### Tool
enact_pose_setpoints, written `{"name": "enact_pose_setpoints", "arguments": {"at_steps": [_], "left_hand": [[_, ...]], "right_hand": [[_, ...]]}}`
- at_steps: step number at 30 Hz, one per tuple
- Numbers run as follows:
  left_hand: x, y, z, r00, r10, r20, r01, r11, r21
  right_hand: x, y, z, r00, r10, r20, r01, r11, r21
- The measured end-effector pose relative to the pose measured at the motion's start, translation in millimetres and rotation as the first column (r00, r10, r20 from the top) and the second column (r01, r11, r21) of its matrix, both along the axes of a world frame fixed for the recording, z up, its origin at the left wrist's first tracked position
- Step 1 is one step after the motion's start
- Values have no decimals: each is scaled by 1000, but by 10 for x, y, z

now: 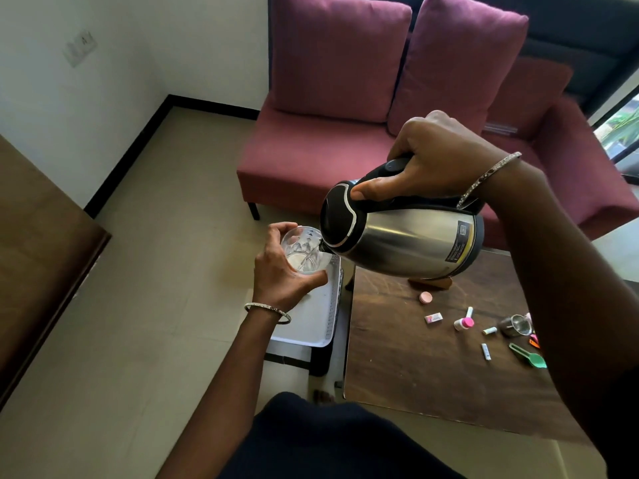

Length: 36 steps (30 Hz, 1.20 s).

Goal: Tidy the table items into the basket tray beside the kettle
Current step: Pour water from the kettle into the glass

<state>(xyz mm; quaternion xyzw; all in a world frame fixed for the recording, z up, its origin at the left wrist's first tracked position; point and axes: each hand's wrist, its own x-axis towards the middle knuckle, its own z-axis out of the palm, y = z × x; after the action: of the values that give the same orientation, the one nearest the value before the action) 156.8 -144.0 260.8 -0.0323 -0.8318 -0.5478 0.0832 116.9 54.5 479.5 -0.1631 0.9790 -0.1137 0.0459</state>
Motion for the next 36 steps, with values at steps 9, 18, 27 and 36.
{"name": "enact_pose_setpoints", "arguments": {"at_steps": [9, 18, 27, 36], "left_hand": [[47, 1, 26, 1000, -10, -6, 10, 1000, 3], [67, 14, 32, 1000, -4, -14, 4, 1000, -1], [47, 24, 38, 1000, -2, -4, 2, 1000, 5], [54, 21, 31, 1000, 5, 4, -5, 1000, -7]], "right_hand": [[12, 15, 40, 1000, 11, -19, -11, 1000, 15], [28, 26, 63, 1000, 8, -21, -8, 1000, 13], [15, 60, 83, 1000, 2, -17, -2, 1000, 15], [20, 74, 88, 1000, -3, 4, 3, 1000, 2]]}}
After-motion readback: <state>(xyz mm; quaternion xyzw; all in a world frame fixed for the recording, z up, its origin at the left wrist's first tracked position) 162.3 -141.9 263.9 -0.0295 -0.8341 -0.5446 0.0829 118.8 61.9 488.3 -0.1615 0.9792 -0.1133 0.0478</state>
